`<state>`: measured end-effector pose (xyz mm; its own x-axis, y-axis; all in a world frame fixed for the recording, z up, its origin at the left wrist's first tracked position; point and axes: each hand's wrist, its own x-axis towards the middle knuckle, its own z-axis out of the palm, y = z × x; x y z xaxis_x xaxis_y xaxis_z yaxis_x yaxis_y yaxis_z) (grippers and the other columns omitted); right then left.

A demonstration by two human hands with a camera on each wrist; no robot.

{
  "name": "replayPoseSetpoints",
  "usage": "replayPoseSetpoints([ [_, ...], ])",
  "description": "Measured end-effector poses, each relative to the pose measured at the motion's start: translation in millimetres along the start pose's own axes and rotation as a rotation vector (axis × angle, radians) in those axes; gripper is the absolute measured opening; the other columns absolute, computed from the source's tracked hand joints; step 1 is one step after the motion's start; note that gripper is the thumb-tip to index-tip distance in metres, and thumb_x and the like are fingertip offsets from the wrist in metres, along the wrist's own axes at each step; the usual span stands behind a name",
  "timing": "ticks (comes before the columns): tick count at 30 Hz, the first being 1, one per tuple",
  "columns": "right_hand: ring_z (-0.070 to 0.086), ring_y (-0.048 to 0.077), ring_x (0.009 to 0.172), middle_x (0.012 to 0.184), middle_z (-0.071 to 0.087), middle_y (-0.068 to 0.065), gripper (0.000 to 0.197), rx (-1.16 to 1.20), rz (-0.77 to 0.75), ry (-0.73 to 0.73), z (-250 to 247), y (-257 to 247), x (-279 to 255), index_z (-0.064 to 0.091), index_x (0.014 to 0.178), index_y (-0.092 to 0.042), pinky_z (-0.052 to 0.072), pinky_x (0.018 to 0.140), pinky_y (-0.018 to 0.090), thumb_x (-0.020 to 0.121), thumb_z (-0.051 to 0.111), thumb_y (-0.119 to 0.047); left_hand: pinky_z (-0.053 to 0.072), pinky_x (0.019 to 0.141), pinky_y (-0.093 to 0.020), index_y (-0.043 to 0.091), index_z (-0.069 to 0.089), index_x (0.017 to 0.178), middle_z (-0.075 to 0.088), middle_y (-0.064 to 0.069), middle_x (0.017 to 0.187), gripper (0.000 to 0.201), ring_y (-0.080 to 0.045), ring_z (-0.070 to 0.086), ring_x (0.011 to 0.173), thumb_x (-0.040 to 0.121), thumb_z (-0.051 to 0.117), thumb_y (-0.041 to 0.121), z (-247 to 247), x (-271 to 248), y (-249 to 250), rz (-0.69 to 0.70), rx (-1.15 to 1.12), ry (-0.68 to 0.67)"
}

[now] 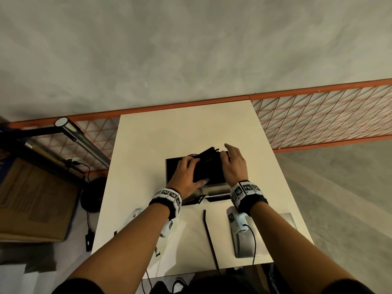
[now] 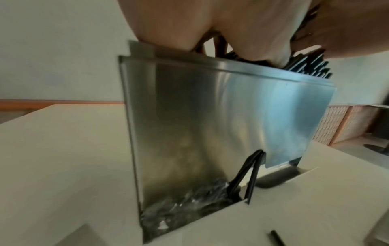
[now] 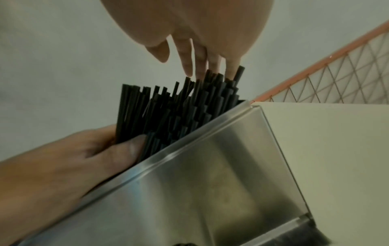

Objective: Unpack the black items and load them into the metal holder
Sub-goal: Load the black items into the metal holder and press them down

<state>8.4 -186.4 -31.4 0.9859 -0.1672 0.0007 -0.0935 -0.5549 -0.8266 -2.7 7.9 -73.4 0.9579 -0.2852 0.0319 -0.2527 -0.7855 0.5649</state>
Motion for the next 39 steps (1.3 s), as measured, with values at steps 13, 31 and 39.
replayPoseSetpoints([
  [13,0.059,0.029,0.064,0.069,0.061,0.003,0.027,-0.244,-0.458,-0.167,0.8,-17.2,-66.7,0.056,0.078,-0.017,0.044,0.055,0.036,0.092,0.044,-0.037,0.025,0.123,-0.039,0.009,0.024,0.159,0.028,-0.011,0.159,0.110,-0.028,0.028,0.147,0.075,0.076,0.058,3.6,-5.7,-8.3,-0.019,0.000,-0.051],
  [31,0.064,0.039,0.105,0.117,0.065,0.017,0.028,-0.693,0.198,-0.706,96.1,77.0,-127.5,0.064,0.115,-0.005,0.047,0.075,0.035,0.094,0.055,-0.020,0.033,0.120,-0.048,0.016,0.026,0.157,0.030,-0.007,0.157,0.106,-0.027,0.033,0.145,0.078,0.070,0.072,7.3,-6.8,-13.8,-0.008,-0.020,-0.013],
  [39,0.065,0.036,0.099,0.112,0.064,0.015,0.034,-0.625,0.248,-0.756,79.0,55.4,-117.7,0.063,0.110,-0.005,0.052,0.076,0.037,0.086,0.063,-0.030,0.032,0.121,-0.045,0.016,0.025,0.158,0.029,-0.006,0.158,0.109,-0.025,0.032,0.146,0.075,0.062,0.077,2.0,-9.6,-9.3,-0.019,-0.070,-0.005],
])
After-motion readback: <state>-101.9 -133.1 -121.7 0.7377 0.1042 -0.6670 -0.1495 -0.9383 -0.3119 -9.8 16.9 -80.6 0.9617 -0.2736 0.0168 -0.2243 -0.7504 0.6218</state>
